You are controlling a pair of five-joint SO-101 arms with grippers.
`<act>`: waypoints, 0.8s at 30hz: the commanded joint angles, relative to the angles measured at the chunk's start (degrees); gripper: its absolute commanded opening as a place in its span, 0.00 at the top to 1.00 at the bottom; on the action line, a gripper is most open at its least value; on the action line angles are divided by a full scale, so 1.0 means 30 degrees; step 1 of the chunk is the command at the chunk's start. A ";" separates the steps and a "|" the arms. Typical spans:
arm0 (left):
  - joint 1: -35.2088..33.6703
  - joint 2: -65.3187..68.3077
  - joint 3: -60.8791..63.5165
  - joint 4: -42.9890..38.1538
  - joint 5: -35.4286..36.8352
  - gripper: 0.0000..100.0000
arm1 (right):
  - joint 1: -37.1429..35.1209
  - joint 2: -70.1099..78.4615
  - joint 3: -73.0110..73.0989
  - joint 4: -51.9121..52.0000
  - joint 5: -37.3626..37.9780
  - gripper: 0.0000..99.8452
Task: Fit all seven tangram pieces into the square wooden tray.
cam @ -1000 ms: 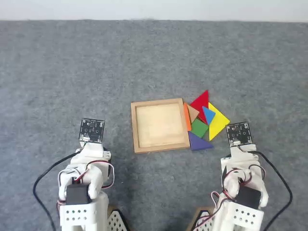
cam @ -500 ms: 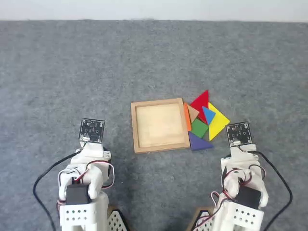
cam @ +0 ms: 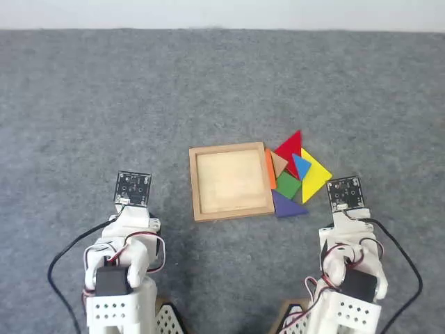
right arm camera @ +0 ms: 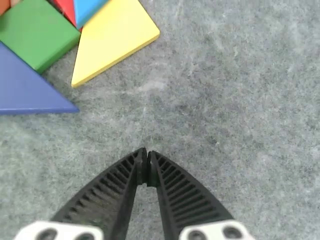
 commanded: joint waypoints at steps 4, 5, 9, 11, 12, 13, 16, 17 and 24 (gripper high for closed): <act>0.0029 -0.0322 -0.0220 0.0059 0.0000 0.98 | 0.0073 -0.0249 0.0234 0.0073 0.0147 0.99; 0.0029 -0.0322 -0.0220 0.0059 0.0000 0.98 | 0.0073 -0.0249 0.0234 0.0073 0.0147 0.99; 0.0029 -0.0322 -0.0220 0.0059 0.0000 0.98 | 0.0161 -0.0190 0.0234 0.0073 0.0176 0.99; 0.0029 -0.0322 -0.0220 0.0059 0.0000 0.98 | 0.0220 -0.0190 0.0234 0.0308 0.0176 0.99; 0.0029 -0.0322 -0.0220 0.0059 0.0000 0.98 | 0.0220 -0.0190 0.0234 0.0601 0.0176 0.99; 0.0029 -0.0322 -0.0220 0.0059 0.0000 0.98 | 0.0220 -0.0249 0.0234 0.0747 0.0176 0.99; 0.0029 -0.0322 -0.0220 0.0059 0.0000 0.98 | 0.0220 -0.0249 0.0234 0.0806 0.0176 0.99; 0.0029 -0.0322 -0.0220 0.0059 0.0000 0.98 | 0.0220 -0.0249 0.0234 0.0835 0.0176 0.99; 0.0029 -0.0322 -0.0220 0.0059 0.0000 0.98 | 0.0220 -0.0249 0.0234 0.0864 0.0176 0.99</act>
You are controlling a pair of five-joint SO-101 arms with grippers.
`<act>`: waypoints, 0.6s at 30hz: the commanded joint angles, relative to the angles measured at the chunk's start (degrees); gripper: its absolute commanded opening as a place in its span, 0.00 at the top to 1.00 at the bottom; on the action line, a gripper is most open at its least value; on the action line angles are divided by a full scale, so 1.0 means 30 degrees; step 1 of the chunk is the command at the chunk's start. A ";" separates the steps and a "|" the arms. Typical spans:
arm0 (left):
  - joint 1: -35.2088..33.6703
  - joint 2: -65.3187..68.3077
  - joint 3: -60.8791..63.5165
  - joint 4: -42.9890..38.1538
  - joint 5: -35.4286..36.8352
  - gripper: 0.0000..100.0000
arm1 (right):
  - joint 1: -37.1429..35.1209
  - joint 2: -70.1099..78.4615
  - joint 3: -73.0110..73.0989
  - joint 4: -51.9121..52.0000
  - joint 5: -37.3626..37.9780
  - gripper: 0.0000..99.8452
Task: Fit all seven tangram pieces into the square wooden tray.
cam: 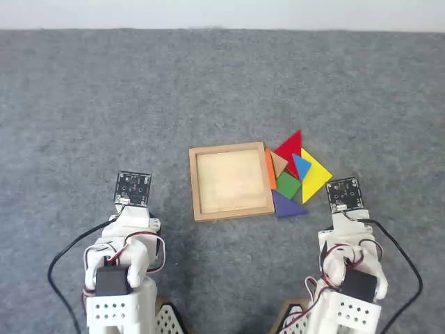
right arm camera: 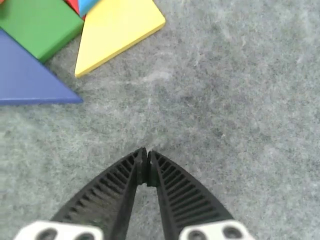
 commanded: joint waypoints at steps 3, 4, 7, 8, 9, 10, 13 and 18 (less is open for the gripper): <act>0.0029 -0.0322 -0.0220 0.0059 0.0000 0.98 | 0.0220 -0.0249 0.0234 0.0132 0.0176 0.99; 0.0029 -0.0322 -0.0220 0.0059 0.0000 0.98 | 0.0220 -0.0278 0.0234 0.0044 0.0176 0.99; 0.0029 -0.0322 -0.0220 0.0059 0.0000 0.98 | 0.0103 -0.0308 0.0234 -0.0454 0.0176 0.99; 0.0029 -0.0322 -0.0220 0.0059 0.0000 0.98 | 0.0103 -0.0308 0.0234 -0.0923 0.0176 0.99; 0.0029 -0.0322 -0.0220 0.0059 0.0000 0.98 | 0.0190 -0.0308 0.0205 -0.1538 0.0176 0.99; 0.0029 -0.0322 -0.0220 0.0059 0.0000 0.98 | 0.0190 -0.0308 0.0176 -0.2242 0.0205 0.99; 0.0029 -0.0322 -0.0220 0.0059 0.0000 0.98 | 0.0220 -0.0308 0.0088 -0.4352 0.0469 0.99; 0.0029 -0.0322 -0.0220 0.0059 0.0000 0.98 | 0.0220 -0.0190 -0.1582 -0.3883 0.1495 0.99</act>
